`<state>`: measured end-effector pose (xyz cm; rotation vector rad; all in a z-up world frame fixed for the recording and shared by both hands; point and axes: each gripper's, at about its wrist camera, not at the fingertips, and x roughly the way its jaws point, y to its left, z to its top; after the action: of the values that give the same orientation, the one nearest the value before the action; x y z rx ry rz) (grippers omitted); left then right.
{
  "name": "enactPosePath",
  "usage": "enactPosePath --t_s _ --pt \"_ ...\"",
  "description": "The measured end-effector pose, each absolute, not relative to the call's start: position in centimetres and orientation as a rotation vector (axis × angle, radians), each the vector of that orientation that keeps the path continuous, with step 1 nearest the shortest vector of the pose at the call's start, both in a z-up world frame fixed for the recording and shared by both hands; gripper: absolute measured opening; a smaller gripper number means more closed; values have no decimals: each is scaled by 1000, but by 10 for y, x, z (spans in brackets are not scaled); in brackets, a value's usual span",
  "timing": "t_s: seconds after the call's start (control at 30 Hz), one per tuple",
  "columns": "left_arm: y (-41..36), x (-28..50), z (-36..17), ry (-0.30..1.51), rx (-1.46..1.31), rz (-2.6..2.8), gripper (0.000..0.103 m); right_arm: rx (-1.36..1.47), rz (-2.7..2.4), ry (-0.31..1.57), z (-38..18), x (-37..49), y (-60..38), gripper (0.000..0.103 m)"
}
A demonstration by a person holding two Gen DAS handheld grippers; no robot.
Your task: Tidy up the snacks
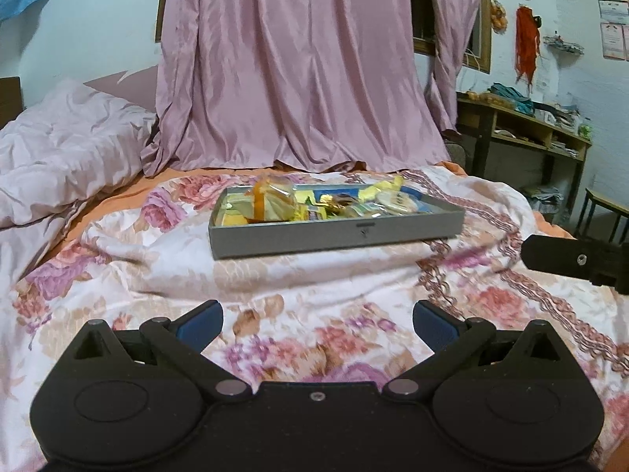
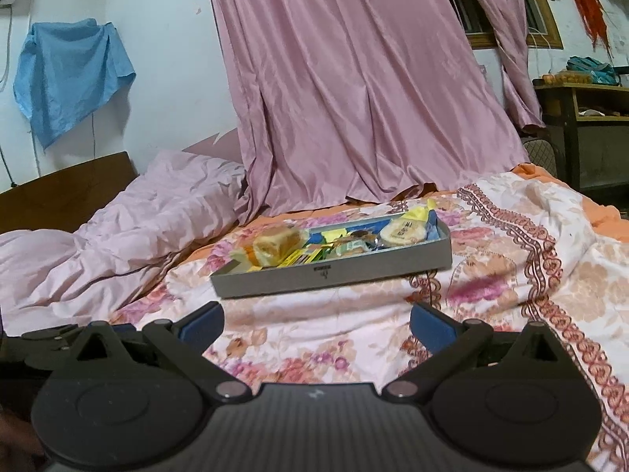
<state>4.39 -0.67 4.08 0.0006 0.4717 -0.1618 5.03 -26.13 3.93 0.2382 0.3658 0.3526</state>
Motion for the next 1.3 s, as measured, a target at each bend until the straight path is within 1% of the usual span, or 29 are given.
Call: enactPosePath --t_s 0.2,0.33,0.47,0.7,0.8,1.3 --pt "-14 11 41 471 12 -182 102 247 351 353 43 21 -268 103" --pt "-14 3 48 446 5 -178 102 268 341 329 47 13 -277 103" --pt "-10 11 43 458 -3 -160 102 277 325 335 44 21 -281 103" --pt "-2 45 21 545 -52 -107 102 284 289 435 26 59 -274 103" --pt "-1 53 21 531 -64 -97 102 288 290 448 21 65 -270 103" --pt "-4 35 27 500 -31 -122 102 232 292 482 18 49 -265 103"
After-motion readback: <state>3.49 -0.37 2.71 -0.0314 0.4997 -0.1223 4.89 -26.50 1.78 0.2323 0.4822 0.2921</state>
